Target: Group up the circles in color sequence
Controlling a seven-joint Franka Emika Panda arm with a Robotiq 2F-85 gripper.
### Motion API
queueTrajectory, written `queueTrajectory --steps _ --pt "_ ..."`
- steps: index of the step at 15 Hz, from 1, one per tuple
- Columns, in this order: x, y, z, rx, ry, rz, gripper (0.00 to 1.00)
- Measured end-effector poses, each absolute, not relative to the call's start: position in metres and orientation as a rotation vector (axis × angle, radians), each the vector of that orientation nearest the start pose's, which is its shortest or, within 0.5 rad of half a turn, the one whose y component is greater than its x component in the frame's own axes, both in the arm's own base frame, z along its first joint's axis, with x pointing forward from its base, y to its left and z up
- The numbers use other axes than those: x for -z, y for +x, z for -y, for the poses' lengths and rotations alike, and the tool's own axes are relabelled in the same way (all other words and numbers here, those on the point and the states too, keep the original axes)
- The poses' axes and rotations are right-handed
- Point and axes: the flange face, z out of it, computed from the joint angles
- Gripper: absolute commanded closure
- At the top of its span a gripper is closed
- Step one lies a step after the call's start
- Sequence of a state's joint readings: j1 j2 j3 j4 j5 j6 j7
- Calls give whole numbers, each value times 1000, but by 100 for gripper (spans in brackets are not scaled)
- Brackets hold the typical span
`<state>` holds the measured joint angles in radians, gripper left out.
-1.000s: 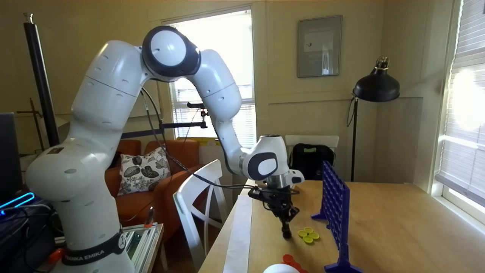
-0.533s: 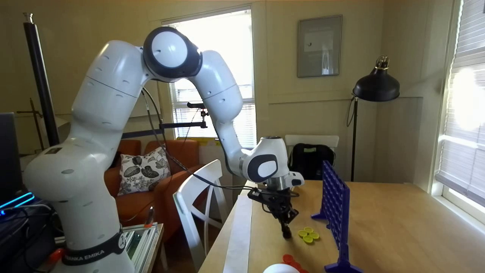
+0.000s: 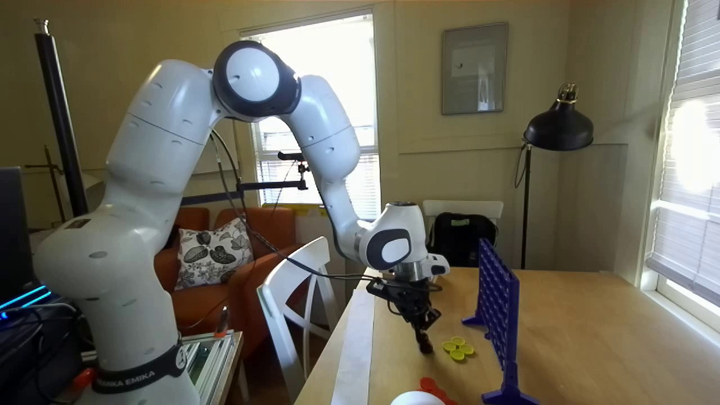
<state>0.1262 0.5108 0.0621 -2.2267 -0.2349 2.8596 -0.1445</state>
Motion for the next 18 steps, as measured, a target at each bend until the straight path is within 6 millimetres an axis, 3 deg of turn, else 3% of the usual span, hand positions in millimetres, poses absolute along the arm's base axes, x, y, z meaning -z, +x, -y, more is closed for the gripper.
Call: queueTrajectory --steps 8,18 --pt "-153 534 -138 136 -3037 905 100" --pt "-152 522 -135 -70 -3065 926 100"
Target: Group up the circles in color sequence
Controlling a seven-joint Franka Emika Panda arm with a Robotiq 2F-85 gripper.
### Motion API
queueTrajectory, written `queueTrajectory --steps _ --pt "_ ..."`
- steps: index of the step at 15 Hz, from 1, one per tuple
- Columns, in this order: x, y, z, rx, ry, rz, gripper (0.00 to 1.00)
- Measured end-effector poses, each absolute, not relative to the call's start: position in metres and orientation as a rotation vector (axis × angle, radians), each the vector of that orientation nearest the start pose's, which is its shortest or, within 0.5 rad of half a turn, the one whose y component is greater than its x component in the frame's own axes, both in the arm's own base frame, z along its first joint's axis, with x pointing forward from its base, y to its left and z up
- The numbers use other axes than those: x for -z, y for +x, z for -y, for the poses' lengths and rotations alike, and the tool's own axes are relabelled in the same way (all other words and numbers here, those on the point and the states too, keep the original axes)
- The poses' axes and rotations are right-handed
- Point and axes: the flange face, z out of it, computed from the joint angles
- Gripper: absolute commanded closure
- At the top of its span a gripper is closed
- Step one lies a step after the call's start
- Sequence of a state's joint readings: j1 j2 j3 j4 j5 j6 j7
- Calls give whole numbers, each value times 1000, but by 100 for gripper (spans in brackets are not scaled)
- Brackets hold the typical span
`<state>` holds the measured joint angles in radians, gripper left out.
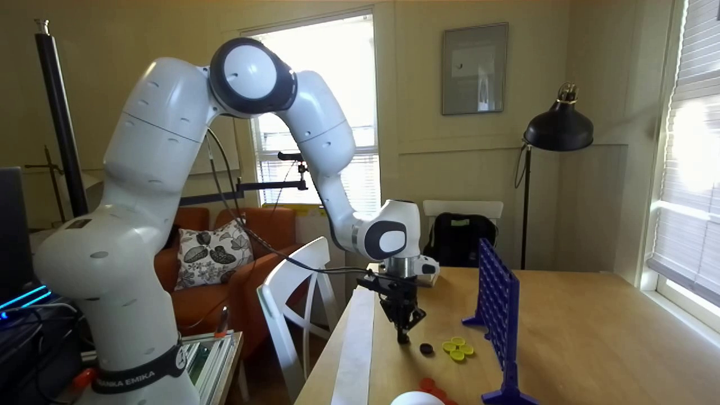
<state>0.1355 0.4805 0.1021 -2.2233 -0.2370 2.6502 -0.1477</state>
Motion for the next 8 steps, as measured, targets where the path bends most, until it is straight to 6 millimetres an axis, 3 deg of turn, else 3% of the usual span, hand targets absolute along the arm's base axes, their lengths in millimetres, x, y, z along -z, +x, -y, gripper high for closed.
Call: queueTrajectory --steps 4,8 --pt "-155 520 -136 -11 -3059 929 100" --pt "-172 522 -128 127 -3061 915 100"
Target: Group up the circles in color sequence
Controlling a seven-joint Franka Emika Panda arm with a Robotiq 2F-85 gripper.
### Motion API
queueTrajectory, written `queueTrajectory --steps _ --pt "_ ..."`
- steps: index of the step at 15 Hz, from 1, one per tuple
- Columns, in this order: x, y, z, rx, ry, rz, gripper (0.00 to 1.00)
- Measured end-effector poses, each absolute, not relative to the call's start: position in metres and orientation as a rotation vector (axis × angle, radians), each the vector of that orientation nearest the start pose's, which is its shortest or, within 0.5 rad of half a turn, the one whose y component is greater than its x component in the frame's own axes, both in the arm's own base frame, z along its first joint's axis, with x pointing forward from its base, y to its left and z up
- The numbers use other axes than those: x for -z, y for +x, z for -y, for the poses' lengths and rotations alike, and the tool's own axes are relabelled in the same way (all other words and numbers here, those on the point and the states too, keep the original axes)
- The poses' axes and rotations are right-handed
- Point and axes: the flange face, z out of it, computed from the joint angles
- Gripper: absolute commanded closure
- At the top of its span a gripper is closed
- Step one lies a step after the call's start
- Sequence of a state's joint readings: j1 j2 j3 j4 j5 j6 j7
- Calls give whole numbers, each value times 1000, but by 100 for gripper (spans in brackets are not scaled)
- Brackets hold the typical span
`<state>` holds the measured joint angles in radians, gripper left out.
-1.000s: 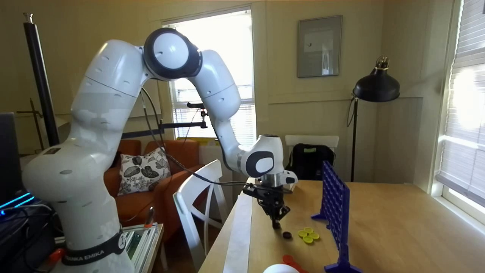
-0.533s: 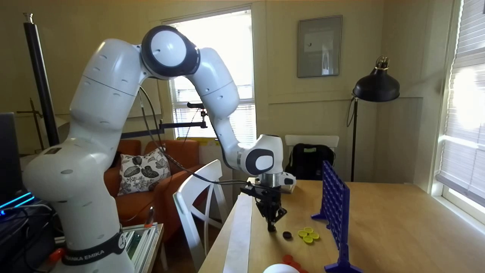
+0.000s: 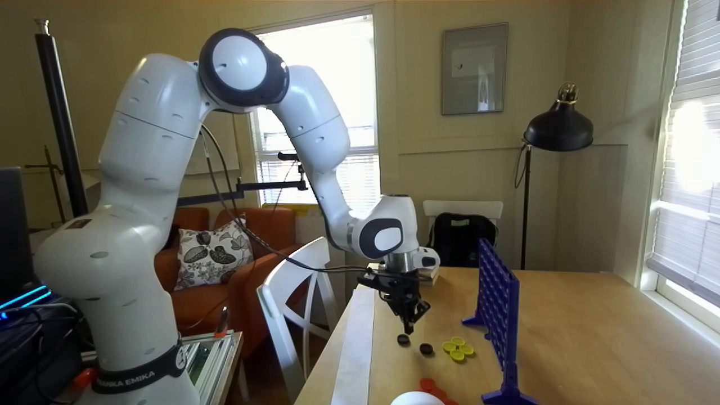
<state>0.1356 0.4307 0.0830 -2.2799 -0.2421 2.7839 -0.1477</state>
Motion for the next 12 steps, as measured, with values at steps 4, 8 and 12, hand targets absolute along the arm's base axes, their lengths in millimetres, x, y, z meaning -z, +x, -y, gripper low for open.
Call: queueTrajectory --steps 4,8,12 --pt "-183 523 -105 173 -3095 871 100" --pt "-182 523 -88 187 -3114 828 100" --pt "-178 523 -84 237 -3106 817 100"
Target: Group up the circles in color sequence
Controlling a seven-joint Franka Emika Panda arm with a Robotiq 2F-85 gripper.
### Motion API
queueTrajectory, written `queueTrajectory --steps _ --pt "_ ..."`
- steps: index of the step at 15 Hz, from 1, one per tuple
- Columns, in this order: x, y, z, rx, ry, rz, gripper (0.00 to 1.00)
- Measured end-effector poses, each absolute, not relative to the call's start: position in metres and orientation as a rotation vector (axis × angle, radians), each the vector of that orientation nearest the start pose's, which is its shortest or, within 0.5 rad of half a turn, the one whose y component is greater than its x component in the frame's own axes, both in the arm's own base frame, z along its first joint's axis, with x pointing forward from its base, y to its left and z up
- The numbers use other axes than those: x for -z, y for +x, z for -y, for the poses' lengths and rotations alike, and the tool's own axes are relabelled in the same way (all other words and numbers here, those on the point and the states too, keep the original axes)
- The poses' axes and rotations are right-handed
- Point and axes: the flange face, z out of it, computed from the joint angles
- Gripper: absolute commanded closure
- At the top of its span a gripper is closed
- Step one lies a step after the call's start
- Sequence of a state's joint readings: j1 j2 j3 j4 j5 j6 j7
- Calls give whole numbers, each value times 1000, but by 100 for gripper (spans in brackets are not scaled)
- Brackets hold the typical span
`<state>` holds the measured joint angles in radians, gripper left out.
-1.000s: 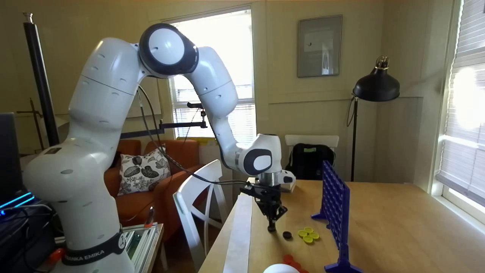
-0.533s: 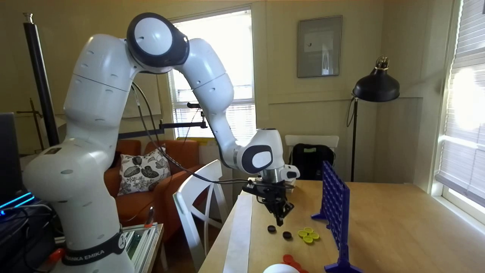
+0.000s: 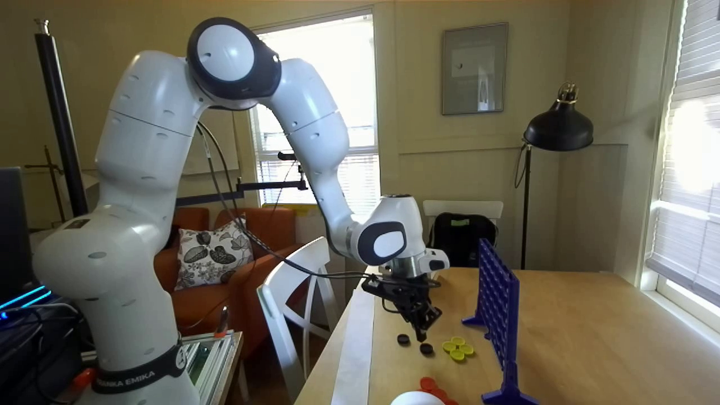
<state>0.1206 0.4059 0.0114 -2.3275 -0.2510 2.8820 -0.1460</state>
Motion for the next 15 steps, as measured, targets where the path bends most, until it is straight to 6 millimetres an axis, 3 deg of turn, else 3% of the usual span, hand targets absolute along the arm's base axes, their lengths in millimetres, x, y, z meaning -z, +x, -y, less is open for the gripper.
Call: queueTrajectory --steps 8,15 --pt "-156 522 -86 272 -3087 821 100" --pt "-153 526 -84 355 -3074 816 100"
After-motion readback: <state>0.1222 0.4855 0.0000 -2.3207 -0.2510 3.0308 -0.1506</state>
